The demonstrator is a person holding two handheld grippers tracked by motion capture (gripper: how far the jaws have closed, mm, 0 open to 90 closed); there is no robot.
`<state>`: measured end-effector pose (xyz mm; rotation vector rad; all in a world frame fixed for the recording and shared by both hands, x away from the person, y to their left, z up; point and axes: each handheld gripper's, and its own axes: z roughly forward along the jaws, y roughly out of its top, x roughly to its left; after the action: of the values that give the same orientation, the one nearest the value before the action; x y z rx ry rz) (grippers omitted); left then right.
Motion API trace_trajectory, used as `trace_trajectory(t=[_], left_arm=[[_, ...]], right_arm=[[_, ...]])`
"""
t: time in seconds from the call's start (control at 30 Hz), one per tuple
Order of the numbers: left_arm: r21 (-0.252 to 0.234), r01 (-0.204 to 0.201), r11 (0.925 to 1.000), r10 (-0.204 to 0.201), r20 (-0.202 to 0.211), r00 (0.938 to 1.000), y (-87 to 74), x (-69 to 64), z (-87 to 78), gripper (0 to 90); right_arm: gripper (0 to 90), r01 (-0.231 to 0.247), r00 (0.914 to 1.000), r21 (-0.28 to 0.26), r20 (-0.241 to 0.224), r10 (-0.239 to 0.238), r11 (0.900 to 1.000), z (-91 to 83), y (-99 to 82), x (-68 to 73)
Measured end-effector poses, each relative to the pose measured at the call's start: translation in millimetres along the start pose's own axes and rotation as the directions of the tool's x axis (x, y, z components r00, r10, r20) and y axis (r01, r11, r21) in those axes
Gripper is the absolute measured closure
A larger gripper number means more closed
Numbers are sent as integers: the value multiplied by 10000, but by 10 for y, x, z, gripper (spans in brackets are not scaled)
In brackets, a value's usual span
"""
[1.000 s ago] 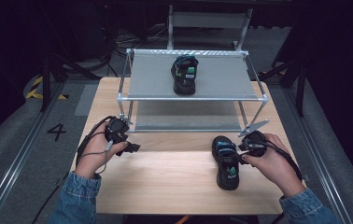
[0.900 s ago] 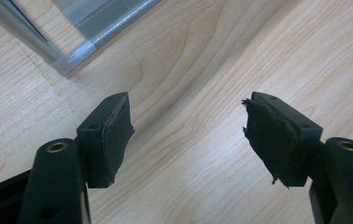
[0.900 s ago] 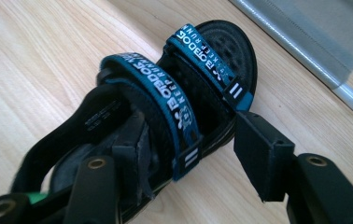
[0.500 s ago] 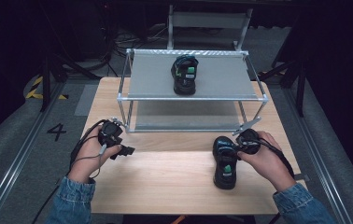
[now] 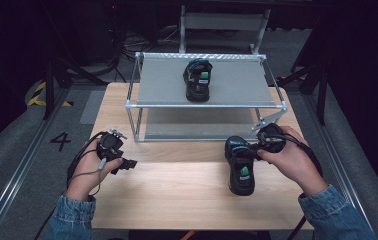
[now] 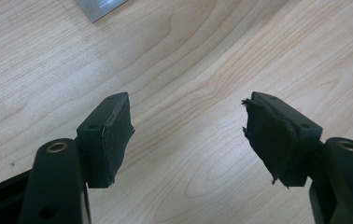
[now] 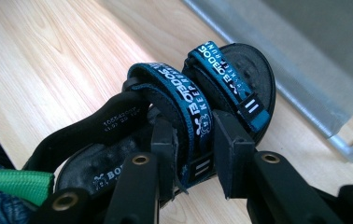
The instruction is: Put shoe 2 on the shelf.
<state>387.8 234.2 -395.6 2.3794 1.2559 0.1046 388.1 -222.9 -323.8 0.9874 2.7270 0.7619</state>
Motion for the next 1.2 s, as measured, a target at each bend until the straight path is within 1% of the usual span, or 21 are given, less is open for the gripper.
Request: trace_trajectory(t=[0.07, 0.13, 0.27, 0.3, 0.5, 0.63, 0.9, 0.93, 0.97, 1.1, 1.17, 1.2], left_arm=[[-6, -1, 10000, 1, -24, 10000, -12, 12, -7, 319], [-38, 97, 9999, -98, -57, 9999, -24, 15, -11, 318], [-24, 117, 9999, -117, -16, 9999, -38, 28, -15, 318], [-29, 170, 9999, -170, -7, 9999, -43, 28, -15, 318], [-71, 161, 9998, -161, -35, 9999, -47, 47, -18, 319], [-64, 210, 9998, -210, -20, 9998, -42, 58, -11, 319], [-44, 208, 9998, -208, 60, 9998, -22, 80, 7, 318], [-39, 195, 9998, -195, 71, 9998, -19, 87, 9, 318], [-42, 173, 9998, -172, 70, 9998, -17, 95, 11, 319], [6, 221, 9998, -221, 139, 9997, -10, 111, 24, 317], [-6, 193, 9998, -193, 217, 9996, -2, 115, 32, 317], [12, 153, 9999, -153, 251, 9996, 2, 116, 36, 317]], right_arm=[[721, 62, 10000, -66, 2, -62, 10000, -61, 49, -2], [721, 68, 10000, -89, -5, -68, 9999, -122, 97, -3], [721, 166, 9998, -224, 60, -164, 9996, -255, 194, -10], [721, 166, 9998, -224, 60, -164, 9996, -255, 194, -10], [721, 224, 9997, -500, 114, -219, 9985, -475, 349, -25], [722, 292, 9995, -593, 140, -285, 9978, -614, 457, -27], [722, 286, 9996, -838, 72, -281, 9961, -774, 653, -56], [722, 286, 9996, -838, 72, -281, 9961, -774, 653, -56], [722, 289, 9996, -901, 50, -286, 9955, -808, 708, -70], [723, 183, 9997, -1107, -122, -198, 9937, -861, 816, -115], [722, 175, 9998, -1137, -101, -188, 9934, -872, 838, -125], [722, 172, 9997, -1175, -134, -189, 9929, -891, 877, -145]])
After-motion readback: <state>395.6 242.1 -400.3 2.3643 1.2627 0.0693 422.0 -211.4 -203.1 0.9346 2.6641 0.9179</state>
